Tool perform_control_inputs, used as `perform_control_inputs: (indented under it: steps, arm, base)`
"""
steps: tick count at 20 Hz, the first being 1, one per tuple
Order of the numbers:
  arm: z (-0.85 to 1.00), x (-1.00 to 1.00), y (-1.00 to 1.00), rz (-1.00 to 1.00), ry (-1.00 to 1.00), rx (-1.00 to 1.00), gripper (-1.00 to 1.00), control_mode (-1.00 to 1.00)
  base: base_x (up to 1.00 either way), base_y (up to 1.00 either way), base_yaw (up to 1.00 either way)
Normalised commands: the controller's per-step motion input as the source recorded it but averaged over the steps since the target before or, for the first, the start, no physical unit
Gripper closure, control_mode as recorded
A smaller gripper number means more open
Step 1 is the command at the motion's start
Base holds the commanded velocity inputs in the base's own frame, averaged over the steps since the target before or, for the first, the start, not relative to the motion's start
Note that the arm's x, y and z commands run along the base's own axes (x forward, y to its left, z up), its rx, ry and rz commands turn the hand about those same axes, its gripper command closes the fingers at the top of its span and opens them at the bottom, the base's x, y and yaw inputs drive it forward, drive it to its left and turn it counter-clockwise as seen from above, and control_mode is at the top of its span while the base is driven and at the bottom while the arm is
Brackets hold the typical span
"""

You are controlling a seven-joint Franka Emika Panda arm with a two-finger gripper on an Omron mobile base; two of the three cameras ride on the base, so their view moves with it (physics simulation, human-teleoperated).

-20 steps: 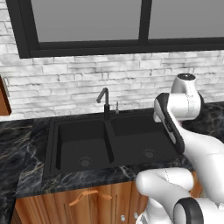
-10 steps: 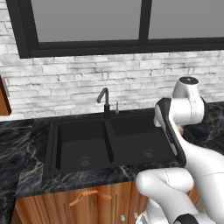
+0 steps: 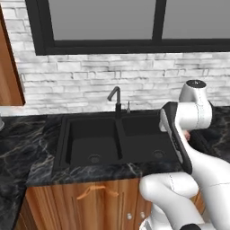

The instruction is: Pick up the bar soap and dish brush from the sink, and place them back in the cabinet, and close the cabinet doors.

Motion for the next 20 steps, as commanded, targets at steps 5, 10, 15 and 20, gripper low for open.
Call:
perform_control_inputs:
  steps: [5,10,15,20]
  arm:
    - [0.0,0.0,0.0,0.0,0.0,0.0,1.0,1.0]
    - [0.0,0.0,0.0,0.0,0.0,0.0,1.0,1.0]
    - [0.0,0.0,0.0,0.0,0.0,0.0,1.0,1.0]
    - [0.0,0.0,0.0,0.0,0.0,0.0,1.0,1.0]
  base:
    - [-0.15,0.0,0.44]
    - [-0.06,0.0,0.49]
    - [-0.13,-0.16,0.46]
    - [-0.12,-0.26,0.41]
